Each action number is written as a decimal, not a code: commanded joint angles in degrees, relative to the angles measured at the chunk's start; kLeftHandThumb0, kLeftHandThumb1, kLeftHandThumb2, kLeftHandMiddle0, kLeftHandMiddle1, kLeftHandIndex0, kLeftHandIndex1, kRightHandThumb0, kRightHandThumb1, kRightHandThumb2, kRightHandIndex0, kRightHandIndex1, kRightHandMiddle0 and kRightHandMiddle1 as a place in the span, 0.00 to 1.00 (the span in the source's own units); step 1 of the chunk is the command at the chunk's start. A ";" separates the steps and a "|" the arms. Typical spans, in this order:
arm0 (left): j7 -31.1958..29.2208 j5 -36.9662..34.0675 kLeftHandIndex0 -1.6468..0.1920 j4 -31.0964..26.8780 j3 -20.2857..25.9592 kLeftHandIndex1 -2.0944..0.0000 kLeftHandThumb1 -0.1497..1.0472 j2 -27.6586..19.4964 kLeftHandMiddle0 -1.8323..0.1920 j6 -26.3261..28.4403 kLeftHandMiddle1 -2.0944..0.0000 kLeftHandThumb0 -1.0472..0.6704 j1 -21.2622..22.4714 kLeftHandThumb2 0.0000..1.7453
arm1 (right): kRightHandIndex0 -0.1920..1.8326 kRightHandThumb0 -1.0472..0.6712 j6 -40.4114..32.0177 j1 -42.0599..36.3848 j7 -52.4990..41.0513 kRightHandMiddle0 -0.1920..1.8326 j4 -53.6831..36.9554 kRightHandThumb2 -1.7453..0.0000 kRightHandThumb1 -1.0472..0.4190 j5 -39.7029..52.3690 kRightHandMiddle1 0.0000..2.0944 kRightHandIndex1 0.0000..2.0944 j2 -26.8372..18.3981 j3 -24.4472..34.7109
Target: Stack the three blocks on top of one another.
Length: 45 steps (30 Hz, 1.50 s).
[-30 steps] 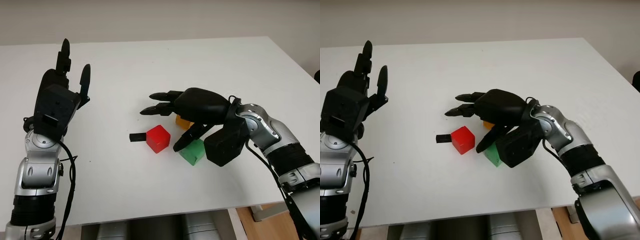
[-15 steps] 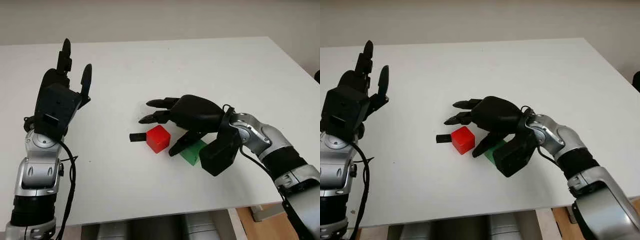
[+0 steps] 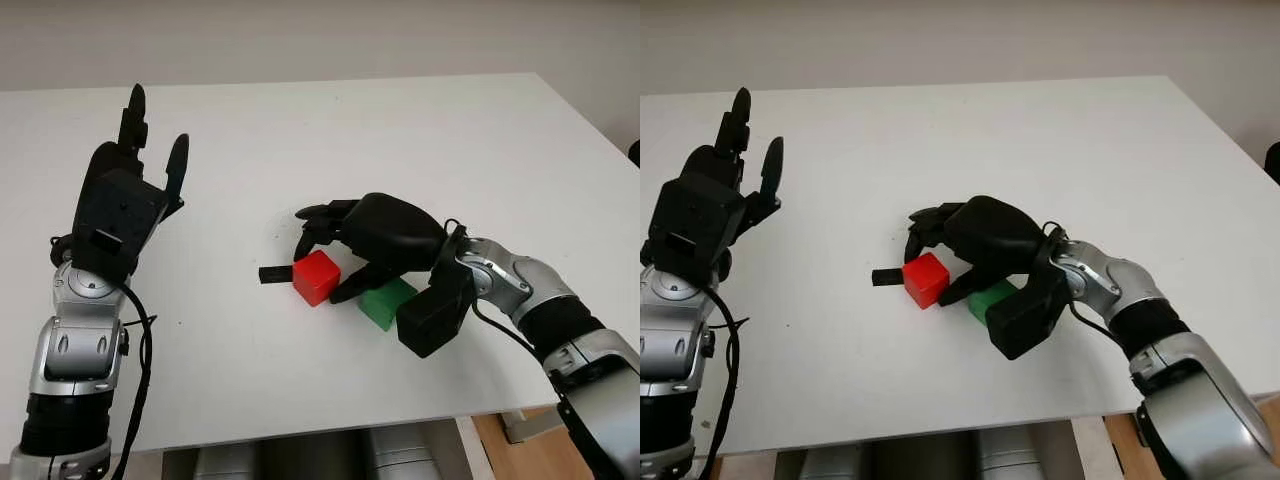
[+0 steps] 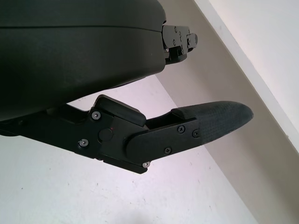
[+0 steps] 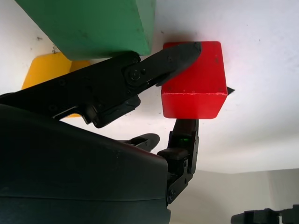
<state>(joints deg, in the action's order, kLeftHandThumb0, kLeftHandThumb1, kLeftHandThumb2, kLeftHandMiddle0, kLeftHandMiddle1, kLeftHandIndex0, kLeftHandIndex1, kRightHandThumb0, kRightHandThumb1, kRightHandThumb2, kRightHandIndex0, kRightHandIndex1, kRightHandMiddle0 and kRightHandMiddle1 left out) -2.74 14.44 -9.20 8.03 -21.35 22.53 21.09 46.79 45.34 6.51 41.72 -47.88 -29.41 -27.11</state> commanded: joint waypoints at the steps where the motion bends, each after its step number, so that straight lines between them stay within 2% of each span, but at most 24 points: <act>1: 0.15 0.06 0.96 -0.81 0.03 0.98 1.00 -0.34 0.98 -0.31 0.97 0.13 -0.17 0.41 | 0.32 0.31 0.27 1.33 1.41 0.31 0.36 0.97 0.09 -1.40 0.58 0.06 -0.51 -0.91; 4: 0.16 0.21 0.96 -0.87 -0.10 0.98 1.00 -0.45 0.98 -0.20 0.97 0.13 -0.23 0.40 | 0.33 0.34 0.20 1.59 2.17 0.35 0.72 0.97 0.09 -2.10 0.61 0.06 -0.55 -1.28; 9: 0.06 0.08 0.96 -0.76 -0.11 0.98 1.00 -0.47 0.98 -0.28 0.97 0.13 -0.23 0.39 | 0.34 0.35 0.54 1.65 1.64 0.35 1.36 0.97 0.09 -0.72 0.63 0.07 -0.18 -1.06; 18: 0.47 1.10 0.96 -0.49 -0.74 0.97 1.00 -0.68 0.96 -0.59 0.97 0.13 -0.39 0.39 | 0.33 0.34 1.50 1.42 -4.93 0.33 3.75 0.97 0.08 10.73 0.67 0.06 2.36 1.89; 25: 0.24 1.26 0.96 -0.60 -0.53 0.97 1.00 -0.67 0.96 -0.77 0.97 0.13 -0.44 0.39 | 0.30 0.33 -4.61 2.54 -17.86 0.32 3.67 0.97 0.08 23.03 0.70 0.05 5.85 5.89; 30: 0.15 1.07 0.96 -0.71 -0.49 0.98 1.00 -0.64 0.97 -0.86 0.97 0.13 -0.49 0.39 | 0.29 0.33 -10.54 3.93 -24.00 0.31 3.05 0.97 0.07 27.69 0.71 0.04 8.14 8.03; 45: 0.27 0.98 0.96 0.18 -0.59 0.98 1.00 -0.55 0.97 -1.87 0.98 0.13 -0.27 0.39 | 0.30 0.33 -11.44 8.12 -20.28 0.32 7.62 0.97 0.08 20.00 0.72 0.04 9.91 5.61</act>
<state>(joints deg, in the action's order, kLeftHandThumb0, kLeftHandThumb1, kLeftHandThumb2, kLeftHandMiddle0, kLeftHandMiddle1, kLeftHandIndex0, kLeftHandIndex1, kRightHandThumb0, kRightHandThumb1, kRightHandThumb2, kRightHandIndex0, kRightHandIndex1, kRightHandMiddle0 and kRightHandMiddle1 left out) -2.62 15.54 -9.15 7.47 -21.49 21.33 20.51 35.16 51.60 -14.38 48.89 -27.52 -19.80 -21.26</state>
